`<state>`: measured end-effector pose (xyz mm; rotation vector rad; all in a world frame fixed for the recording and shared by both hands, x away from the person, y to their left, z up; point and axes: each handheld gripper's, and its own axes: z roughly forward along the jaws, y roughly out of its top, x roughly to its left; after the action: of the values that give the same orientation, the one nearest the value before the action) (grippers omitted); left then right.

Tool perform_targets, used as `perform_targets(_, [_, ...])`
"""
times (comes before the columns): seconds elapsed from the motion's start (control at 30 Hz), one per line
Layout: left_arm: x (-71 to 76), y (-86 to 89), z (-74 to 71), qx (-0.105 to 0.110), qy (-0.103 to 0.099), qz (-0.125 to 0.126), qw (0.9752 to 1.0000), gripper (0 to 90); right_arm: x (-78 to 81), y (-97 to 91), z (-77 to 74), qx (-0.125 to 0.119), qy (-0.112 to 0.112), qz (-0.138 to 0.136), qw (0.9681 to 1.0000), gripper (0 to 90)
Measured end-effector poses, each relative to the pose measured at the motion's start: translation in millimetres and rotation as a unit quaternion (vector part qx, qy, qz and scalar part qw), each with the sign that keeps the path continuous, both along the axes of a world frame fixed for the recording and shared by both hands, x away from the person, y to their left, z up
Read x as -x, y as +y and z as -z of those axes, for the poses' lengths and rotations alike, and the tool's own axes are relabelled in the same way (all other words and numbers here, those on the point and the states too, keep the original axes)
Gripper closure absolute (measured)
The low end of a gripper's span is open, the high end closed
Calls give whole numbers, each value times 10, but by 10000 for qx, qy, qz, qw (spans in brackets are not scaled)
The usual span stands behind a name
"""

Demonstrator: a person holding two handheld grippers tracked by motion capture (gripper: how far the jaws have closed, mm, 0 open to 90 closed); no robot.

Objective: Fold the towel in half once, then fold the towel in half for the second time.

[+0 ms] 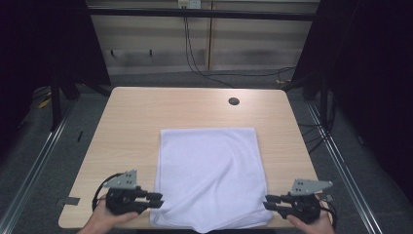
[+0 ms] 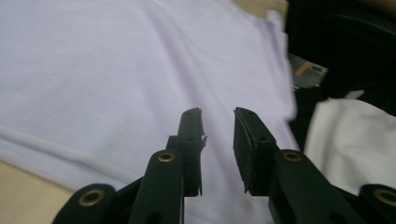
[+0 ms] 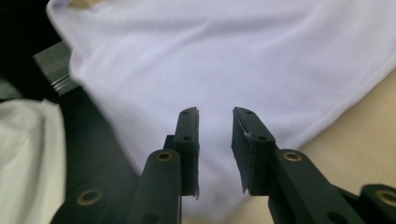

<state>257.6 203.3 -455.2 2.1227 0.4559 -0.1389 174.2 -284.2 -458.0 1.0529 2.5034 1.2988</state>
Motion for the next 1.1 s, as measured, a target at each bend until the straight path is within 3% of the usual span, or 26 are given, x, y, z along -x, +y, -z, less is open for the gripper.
perform_targets(0.13, [-515, -179, 167, -164, 226, -419, 9987, 749, -466, 133, -16, 62, -31, 35, 10000, 692])
perform_targets(0.17, [-677, -228, 237, -284, 304, -534, 9977, 754, -562, 161, 3, 103, -9, 52, 9999, 692])
perform_targets(0.2, [-785, -262, 289, -401, 242, -726, 9963, 757, -718, 208, 41, 192, 32, 64, 9998, 688])
perform_targets(0.23, [-884, -277, 333, -379, 318, -872, 9950, 767, -835, 247, 74, 329, 69, 127, 9994, 676])
perform_targets(0.3, [-1017, -305, 383, -375, 372, -1030, 9933, 774, -1038, 296, 147, 416, 165, 225, 9987, 667])
perform_targets(0.37, [-1111, -345, 442, -658, 226, -1183, 9905, 763, -1227, 332, 228, 515, 229, 359, 9978, 664])
perform_targets(0.47, [-1141, -306, 490, -556, 265, -1223, 9906, 810, -1391, 360, 342, 536, 296, 509, 9968, 667])
perform_targets(0.5, [-1123, -302, 474, -684, 184, -1198, 9903, 834, -1407, 366, 379, 631, 325, 520, 9961, 671])
perform_targets(0.57, [-1086, -303, 464, -766, 136, -1188, 9899, 851, -1387, 356, 402, 571, 343, 558, 9962, 671])
perform_targets(0.7, [-987, -316, 456, -815, 86, -1172, 9897, 864, -1280, 353, 379, 680, 400, 441, 9959, 671])
perform_targets(0.87, [-860, -302, 467, -679, 307, -993, 9923, 867, -1098, 336, 350, 750, 536, 274, 9954, 682])
perform_targets(1.0, [-717, -257, 472, -634, 317, -890, 9935, 869, -909, 320, 335, 748, 629, 131, 9951, 699])
perform_targets(1.1, [-611, -253, 449, -737, 272, -798, 9937, 869, -769, 320, 328, 709, 705, 42, 9950, 709])
